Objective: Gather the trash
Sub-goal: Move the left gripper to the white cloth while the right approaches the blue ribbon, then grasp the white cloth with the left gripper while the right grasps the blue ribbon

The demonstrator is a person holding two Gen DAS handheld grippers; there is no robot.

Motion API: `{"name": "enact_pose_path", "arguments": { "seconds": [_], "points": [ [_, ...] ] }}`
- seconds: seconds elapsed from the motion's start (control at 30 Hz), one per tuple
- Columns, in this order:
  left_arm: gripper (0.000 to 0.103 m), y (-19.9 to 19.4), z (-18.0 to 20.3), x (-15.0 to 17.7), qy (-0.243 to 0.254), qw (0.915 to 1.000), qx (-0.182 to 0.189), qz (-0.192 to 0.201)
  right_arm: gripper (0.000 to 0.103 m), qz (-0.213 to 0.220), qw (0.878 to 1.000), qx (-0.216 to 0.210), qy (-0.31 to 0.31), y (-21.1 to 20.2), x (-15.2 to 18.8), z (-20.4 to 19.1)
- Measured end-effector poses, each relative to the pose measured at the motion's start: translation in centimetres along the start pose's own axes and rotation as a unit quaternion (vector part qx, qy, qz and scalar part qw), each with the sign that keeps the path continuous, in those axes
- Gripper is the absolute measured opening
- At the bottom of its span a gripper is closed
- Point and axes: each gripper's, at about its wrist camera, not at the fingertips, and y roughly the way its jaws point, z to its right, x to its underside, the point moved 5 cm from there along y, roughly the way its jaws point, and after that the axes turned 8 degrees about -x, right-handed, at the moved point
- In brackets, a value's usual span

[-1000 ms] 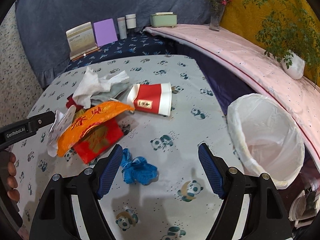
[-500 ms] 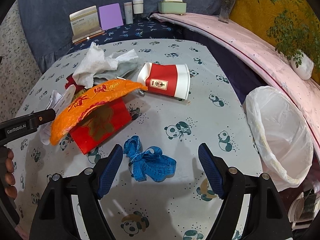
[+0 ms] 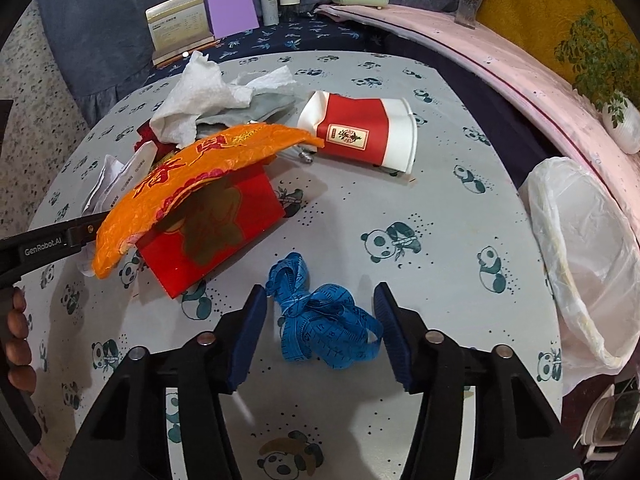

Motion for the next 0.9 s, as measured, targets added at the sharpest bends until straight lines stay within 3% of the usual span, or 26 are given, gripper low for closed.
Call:
{"name": "enact_pose_path", "arguments": {
  "seconds": [0.1,0.2,0.6,0.9],
  "points": [
    [0.017,0.0,0.0,0.0,0.0,1.0,0.003,0.0,0.038,-0.006,1.0,-0.009,0.005,0.3,0.1,0.0],
    [0.01,-0.3,0.0,-0.1,0.003,1.0,-0.001,0.005,0.03,-0.007,1.0,-0.018,0.014,0.4,0.2,0.1],
    [0.009,-3.9,1.0,-1.4,0.005,0.999,0.009,0.043,0.024,0.025,0.999,-0.026,0.026,-1.8,-0.5,0.9],
    [0.009,-7.4,4.5,-3.1,0.03,0.9958,0.03,0.081,0.024,0.077,0.996,-0.021,0.042,-5.5,-2.0,2.9]
  ]
}}
